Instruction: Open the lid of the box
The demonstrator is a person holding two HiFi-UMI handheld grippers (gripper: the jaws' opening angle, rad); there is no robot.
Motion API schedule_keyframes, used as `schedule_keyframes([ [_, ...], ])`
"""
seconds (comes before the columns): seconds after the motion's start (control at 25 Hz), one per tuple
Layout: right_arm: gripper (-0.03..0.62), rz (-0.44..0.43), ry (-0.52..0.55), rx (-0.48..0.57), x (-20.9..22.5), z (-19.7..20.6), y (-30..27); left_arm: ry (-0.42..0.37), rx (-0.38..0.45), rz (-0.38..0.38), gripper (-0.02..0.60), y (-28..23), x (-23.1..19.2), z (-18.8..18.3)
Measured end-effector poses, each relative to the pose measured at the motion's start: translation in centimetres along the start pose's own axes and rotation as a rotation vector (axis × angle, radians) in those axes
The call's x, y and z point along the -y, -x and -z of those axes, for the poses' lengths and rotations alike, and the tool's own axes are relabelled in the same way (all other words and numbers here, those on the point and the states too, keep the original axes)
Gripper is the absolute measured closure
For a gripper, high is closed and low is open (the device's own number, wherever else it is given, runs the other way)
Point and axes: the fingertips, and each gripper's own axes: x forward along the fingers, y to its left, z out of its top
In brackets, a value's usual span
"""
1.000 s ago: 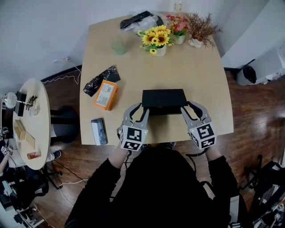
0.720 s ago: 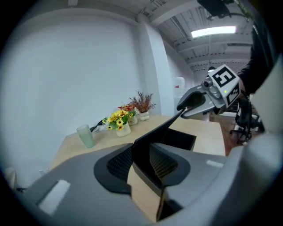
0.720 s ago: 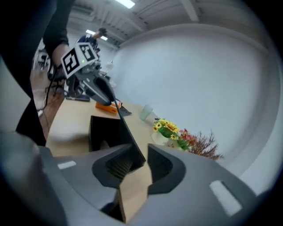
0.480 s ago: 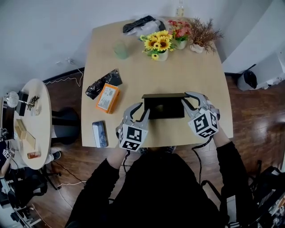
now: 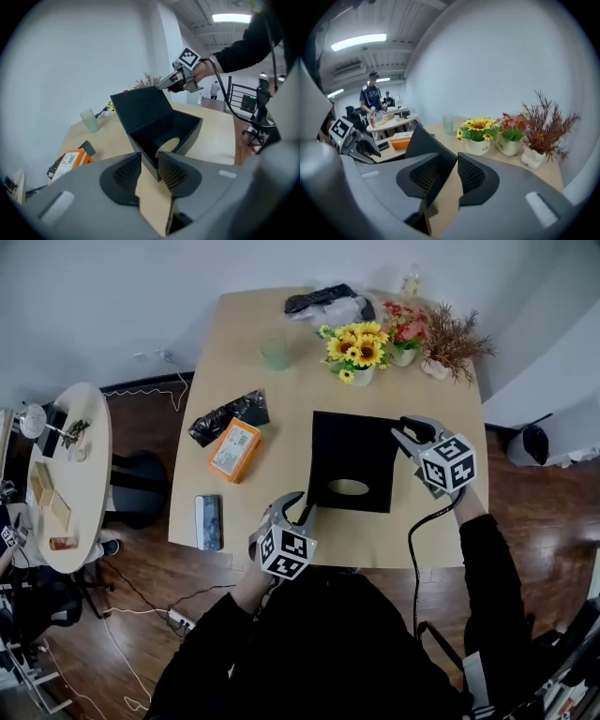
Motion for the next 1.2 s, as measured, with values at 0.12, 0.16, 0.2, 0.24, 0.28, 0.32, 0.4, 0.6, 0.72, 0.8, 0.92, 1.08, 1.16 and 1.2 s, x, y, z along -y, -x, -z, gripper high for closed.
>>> schedule_keyframes([
  [0.12,0.479,-0.076,-0.245,0.013,2.1,1.1,-2.1,0.016,-0.005,-0.014,0.494,0.0,0.0,0.0],
  [0.16,0.48,-0.093,-0.309,0.015,2.6,1.7,-2.8,0.021,-0.008,-0.02,0.496,0.0,0.1,0.0],
  [0.2,0.479,-0.104,-0.357,0.015,3.1,2.2,-3.4,0.025,-0.011,-0.025,0.499,0.0,0.1,-0.1],
  [0.24,0.477,-0.107,-0.389,0.015,3.5,2.7,-3.8,0.03,-0.014,-0.029,0.499,0.0,0.1,-0.1],
  [0.28,0.474,-0.105,-0.411,0.017,3.8,2.9,-4.1,0.037,-0.016,-0.03,0.499,-0.1,0.1,-0.2],
  [0.32,0.473,-0.099,-0.425,0.025,4.0,3.1,-4.2,0.049,-0.016,-0.03,0.499,0.0,0.1,-0.3],
  [0.4,0.476,-0.071,-0.442,0.05,4.3,3.1,-4.2,0.088,-0.002,-0.033,0.499,0.3,-0.2,-0.5],
  [0.6,0.543,0.054,-0.47,0.147,5.7,1.9,-1.1,0.16,0.067,-0.056,0.502,1.7,-1.6,-1.7],
  [0.72,0.549,0.104,-0.467,0.244,5.0,-0.5,2.8,0.19,0.145,-0.075,0.502,3.5,-2.8,-3.3],
  [0.8,0.549,0.147,-0.455,0.324,3.3,-2.4,6.1,0.231,0.231,-0.089,0.502,5.1,-3.8,-4.9],
  [0.92,0.549,0.215,-0.407,0.417,-0.9,-4.6,10.7,0.298,0.317,-0.061,0.502,7.2,-5.0,-6.6],
  [1.08,0.549,0.27,-0.254,0.435,-8.3,-5.2,13.6,0.336,0.391,0.019,0.502,10.6,-5.2,-8.3],
  [1.16,0.548,0.292,-0.205,0.422,-11.8,-4.4,14.2,0.309,0.424,0.05,0.502,12.3,-4.8,-8.8],
  [1.2,0.548,0.301,-0.197,0.416,-13.2,-3.9,14.4,0.29,0.436,0.065,0.502,13.0,-4.6,-8.9],
])
